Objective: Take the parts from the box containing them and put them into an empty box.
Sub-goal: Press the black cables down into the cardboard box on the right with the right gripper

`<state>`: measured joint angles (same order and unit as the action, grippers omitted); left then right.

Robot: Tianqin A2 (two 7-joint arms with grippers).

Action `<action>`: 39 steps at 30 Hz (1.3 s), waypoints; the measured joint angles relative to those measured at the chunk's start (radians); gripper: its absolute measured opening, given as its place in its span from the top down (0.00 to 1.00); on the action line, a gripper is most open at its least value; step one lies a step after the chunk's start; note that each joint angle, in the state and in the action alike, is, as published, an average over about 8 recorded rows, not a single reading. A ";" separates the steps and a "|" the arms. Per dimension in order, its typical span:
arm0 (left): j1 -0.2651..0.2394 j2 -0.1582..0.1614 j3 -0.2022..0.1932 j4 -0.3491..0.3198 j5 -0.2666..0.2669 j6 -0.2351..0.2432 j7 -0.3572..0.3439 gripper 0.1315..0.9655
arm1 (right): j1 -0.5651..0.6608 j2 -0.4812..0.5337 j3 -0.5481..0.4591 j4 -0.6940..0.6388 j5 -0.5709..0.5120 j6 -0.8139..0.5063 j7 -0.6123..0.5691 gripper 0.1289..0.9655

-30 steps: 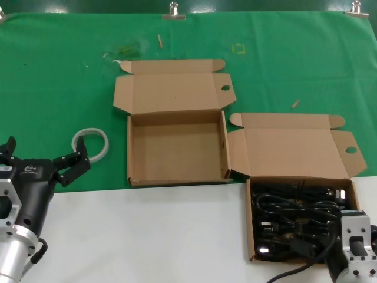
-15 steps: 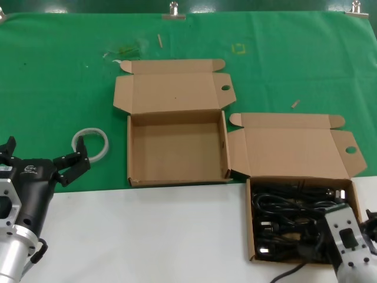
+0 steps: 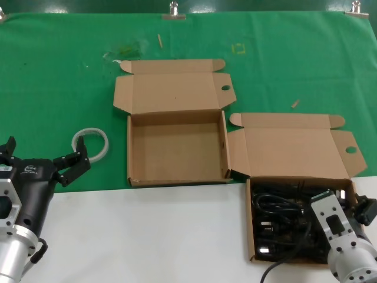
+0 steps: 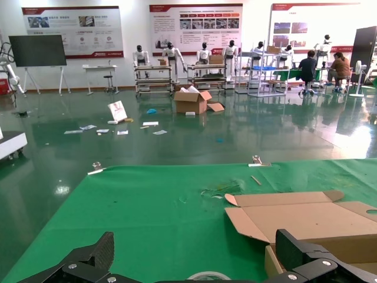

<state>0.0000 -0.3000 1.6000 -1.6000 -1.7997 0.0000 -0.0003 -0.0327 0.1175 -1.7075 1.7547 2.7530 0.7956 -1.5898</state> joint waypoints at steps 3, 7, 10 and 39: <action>0.000 0.000 0.000 0.000 0.000 0.000 0.000 0.00 | 0.015 0.000 -0.002 -0.027 0.000 -0.018 0.000 0.00; 0.000 0.000 0.000 0.000 0.000 0.000 0.000 0.00 | 0.031 0.000 -0.007 -0.059 0.000 -0.040 0.006 0.00; 0.000 0.000 0.000 0.000 0.000 0.000 0.000 0.00 | 0.042 0.000 -0.012 -0.079 0.000 -0.054 0.013 0.00; 0.000 0.000 0.000 0.000 0.000 0.000 0.000 0.00 | 0.039 0.000 -0.023 -0.103 0.000 -0.098 0.063 0.33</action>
<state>0.0000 -0.3000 1.6001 -1.6000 -1.7996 0.0000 -0.0003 0.0063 0.1175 -1.7307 1.6518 2.7530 0.6979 -1.5271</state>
